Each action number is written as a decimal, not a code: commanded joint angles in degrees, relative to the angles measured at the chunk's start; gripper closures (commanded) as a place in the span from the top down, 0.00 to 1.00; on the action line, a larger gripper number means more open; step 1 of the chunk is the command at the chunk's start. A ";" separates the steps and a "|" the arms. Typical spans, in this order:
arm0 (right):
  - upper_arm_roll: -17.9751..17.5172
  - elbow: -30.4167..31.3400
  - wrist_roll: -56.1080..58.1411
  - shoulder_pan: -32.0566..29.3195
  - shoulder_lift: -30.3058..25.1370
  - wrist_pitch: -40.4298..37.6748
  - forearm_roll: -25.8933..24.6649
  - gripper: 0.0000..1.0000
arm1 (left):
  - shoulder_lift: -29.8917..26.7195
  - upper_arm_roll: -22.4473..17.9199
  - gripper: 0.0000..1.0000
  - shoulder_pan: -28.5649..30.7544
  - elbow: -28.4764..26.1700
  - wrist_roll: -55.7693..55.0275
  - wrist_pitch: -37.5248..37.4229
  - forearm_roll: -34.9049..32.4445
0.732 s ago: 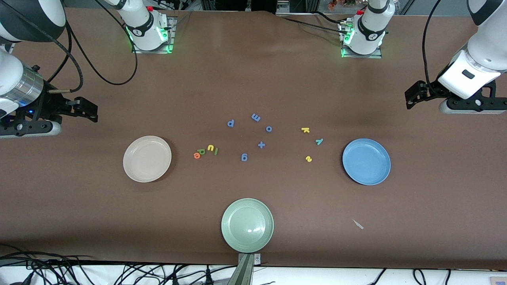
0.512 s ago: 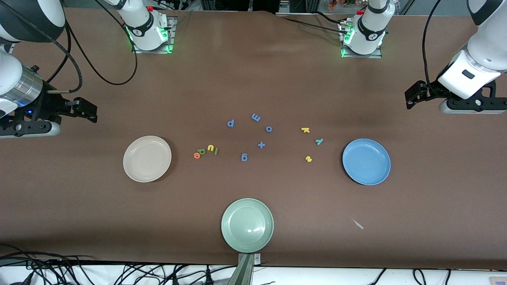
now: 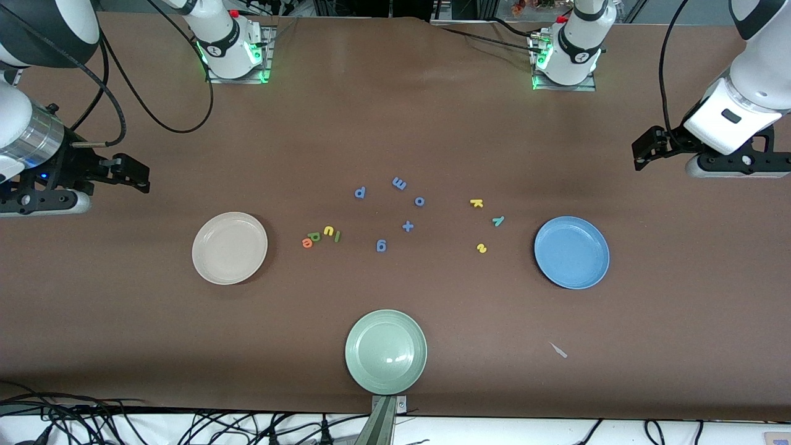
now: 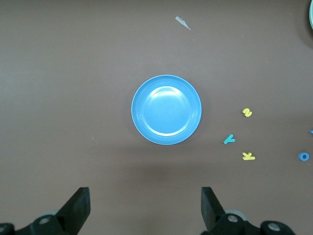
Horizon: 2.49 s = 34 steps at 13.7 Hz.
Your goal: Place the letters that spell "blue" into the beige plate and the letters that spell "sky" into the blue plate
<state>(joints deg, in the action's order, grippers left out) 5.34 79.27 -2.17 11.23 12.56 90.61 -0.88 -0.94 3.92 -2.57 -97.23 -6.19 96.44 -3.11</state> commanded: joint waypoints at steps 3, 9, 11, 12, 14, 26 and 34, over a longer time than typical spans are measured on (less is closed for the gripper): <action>-0.24 0.36 -0.56 -0.86 -0.25 0.36 1.15 1.00 | -0.55 -0.22 1.00 0.11 0.55 1.18 -1.08 1.09; -0.33 0.36 -0.56 -0.86 -0.25 0.36 1.41 1.00 | -0.55 -0.31 1.00 0.11 0.55 1.18 -1.08 1.09; -0.41 0.27 -0.56 -0.77 -0.34 0.36 1.41 1.00 | -0.55 -0.23 1.00 0.11 0.55 1.09 -1.08 1.01; -0.50 0.18 -0.56 -0.69 -0.34 0.44 1.41 1.00 | -0.55 -0.22 1.00 0.11 0.55 1.09 -1.08 1.09; -0.50 0.18 -0.56 -0.69 -0.34 0.44 1.50 1.00 | -0.55 -0.22 1.00 0.11 0.55 1.00 -1.08 1.00; -0.59 0.18 -0.56 -0.60 -0.34 0.44 1.41 1.00 | -0.29 -0.14 1.00 -0.07 0.90 0.48 -1.08 1.00; -0.59 0.10 -0.56 -0.60 -0.34 0.44 1.41 1.00 | 0.50 -0.05 1.00 -0.59 2.13 0.47 -1.08 0.92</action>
<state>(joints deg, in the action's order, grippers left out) 5.00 79.35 -2.17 10.77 12.56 90.84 -0.24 -0.94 3.98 -2.79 -96.69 -6.19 96.44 -3.11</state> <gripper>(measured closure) 0.000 0.000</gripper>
